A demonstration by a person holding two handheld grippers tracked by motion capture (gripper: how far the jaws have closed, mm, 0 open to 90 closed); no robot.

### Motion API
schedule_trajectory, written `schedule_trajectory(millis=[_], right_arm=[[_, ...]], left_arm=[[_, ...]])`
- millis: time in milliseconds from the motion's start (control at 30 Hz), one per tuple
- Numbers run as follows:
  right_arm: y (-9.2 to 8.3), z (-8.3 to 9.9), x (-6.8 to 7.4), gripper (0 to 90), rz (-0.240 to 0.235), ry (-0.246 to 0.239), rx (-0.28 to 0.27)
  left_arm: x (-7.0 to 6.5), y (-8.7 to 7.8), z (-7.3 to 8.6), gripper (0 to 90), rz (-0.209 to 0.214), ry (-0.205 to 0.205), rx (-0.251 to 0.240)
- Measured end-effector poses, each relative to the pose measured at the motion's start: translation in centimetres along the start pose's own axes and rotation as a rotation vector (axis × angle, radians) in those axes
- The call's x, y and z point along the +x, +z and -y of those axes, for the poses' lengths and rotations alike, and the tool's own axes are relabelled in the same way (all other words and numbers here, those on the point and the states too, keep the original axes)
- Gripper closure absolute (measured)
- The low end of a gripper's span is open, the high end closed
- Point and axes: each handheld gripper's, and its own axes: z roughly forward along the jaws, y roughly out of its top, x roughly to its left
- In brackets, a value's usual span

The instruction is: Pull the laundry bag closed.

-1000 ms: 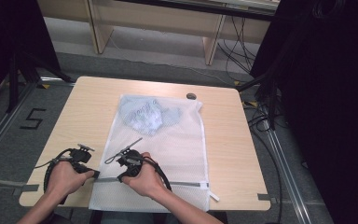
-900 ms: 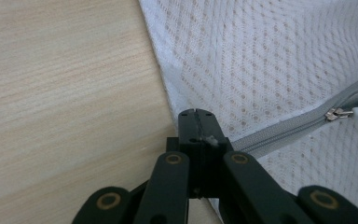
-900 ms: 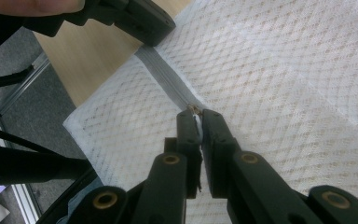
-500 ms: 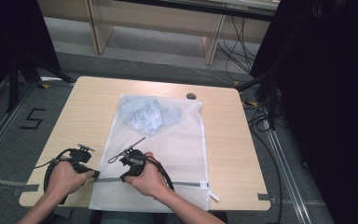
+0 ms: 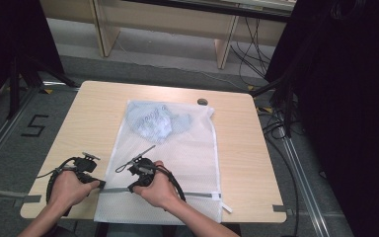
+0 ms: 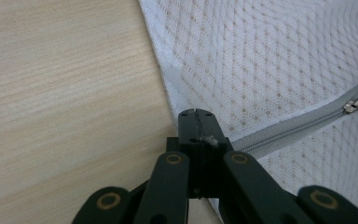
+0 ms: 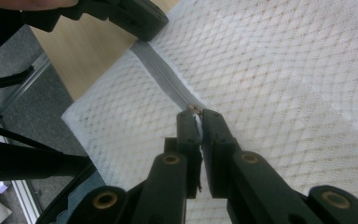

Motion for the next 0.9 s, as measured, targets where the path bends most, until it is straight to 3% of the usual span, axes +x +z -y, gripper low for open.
schedule_trajectory(millis=[100,167,233,267,900], right_arm=[[-0.05,0.07,-0.22,87.2,-0.003,-0.015,-0.005],[-0.04,0.16,-0.14,87.2,-0.006,0.009,-0.006],[-0.11,0.20,-0.33,87.2,-0.003,-0.011,-0.006],[-0.17,0.26,-0.27,87.1,0.001,0.002,0.002],[-0.45,0.64,-0.82,87.2,0.000,0.016,0.002]], left_arm=[[-0.08,0.09,0.01,90.0,-0.004,-0.012,-0.009],[-0.01,0.00,-0.01,90.0,0.001,0.003,0.002],[-0.12,0.02,-0.01,90.0,-0.001,-0.006,-0.001],[-0.26,0.03,0.03,90.0,0.000,-0.026,-0.001],[-0.23,0.03,0.02,90.0,0.002,-0.020,-0.001]])
